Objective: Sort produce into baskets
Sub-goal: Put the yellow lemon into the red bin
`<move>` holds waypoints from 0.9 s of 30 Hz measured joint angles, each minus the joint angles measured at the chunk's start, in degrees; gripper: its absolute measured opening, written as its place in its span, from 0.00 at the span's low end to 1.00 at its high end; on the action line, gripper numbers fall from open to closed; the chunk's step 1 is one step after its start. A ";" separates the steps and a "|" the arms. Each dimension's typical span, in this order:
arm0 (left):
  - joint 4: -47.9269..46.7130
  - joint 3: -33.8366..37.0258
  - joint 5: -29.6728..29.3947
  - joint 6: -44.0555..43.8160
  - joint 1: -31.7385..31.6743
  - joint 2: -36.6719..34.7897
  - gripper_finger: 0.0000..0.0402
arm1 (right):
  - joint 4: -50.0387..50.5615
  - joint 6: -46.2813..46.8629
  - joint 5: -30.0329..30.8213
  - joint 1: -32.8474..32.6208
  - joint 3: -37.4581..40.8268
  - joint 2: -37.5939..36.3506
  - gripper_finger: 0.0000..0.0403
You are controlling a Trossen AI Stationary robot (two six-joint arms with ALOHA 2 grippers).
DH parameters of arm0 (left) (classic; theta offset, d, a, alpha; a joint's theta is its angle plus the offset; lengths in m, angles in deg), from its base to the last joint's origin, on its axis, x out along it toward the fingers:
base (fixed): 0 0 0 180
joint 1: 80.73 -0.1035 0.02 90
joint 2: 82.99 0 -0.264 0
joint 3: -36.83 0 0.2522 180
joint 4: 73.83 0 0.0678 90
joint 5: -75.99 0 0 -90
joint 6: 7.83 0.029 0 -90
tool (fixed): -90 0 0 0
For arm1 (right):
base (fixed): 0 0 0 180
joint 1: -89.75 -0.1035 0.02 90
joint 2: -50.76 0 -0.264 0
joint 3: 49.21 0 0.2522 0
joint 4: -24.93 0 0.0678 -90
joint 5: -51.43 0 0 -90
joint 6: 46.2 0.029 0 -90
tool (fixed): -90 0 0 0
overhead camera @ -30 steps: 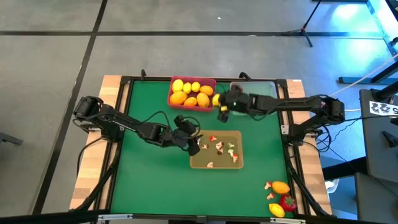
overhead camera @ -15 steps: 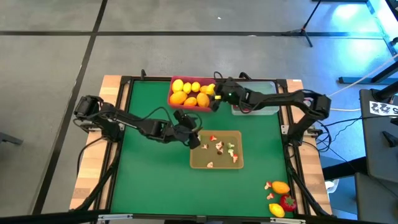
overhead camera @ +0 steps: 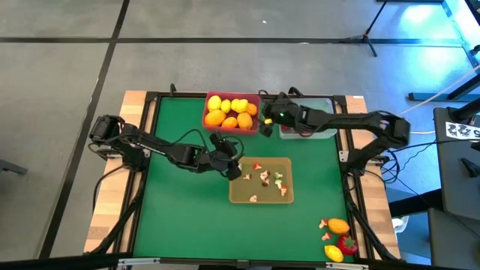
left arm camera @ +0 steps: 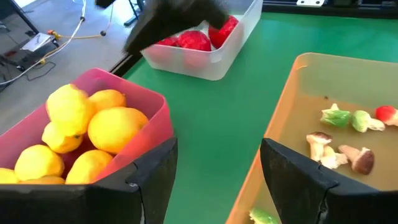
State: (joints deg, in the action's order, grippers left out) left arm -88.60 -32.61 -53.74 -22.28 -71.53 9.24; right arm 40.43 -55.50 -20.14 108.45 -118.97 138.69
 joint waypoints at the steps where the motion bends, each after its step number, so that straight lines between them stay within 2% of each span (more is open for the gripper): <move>1: 0.03 0.00 0.01 -0.02 0.13 0.00 0.56 | 2.80 0.01 0.00 -0.91 0.01 -1.90 0.95; 4: 0.03 0.00 0.05 -0.96 0.49 0.00 0.56 | 11.84 1.57 -0.04 -4.48 -0.01 -8.03 0.94; 10: 0.01 0.00 0.20 -4.03 1.26 0.00 0.56 | 31.67 11.67 -0.62 -13.97 -0.01 -20.22 0.94; 15: 0.53 0.00 0.52 -9.41 2.42 0.00 0.56 | 44.65 25.53 -9.77 -22.97 -0.01 -27.16 0.94; 19: 0.47 0.00 0.68 -9.97 3.95 0.00 0.56 | 51.72 36.87 -17.55 -31.85 -0.01 -28.58 0.94; 23: 0.43 0.00 0.66 -11.02 5.05 0.00 0.56 | 55.64 46.57 -19.91 -41.93 0.01 -27.38 0.94; 27: 0.38 0.00 0.66 -12.12 5.91 0.00 0.56 | 54.34 55.19 -24.26 -51.18 0.06 -24.60 0.94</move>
State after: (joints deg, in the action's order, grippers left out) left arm -88.21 -32.61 -53.08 -34.40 -65.63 9.24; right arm 94.77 -0.32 -44.39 57.26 -118.91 114.09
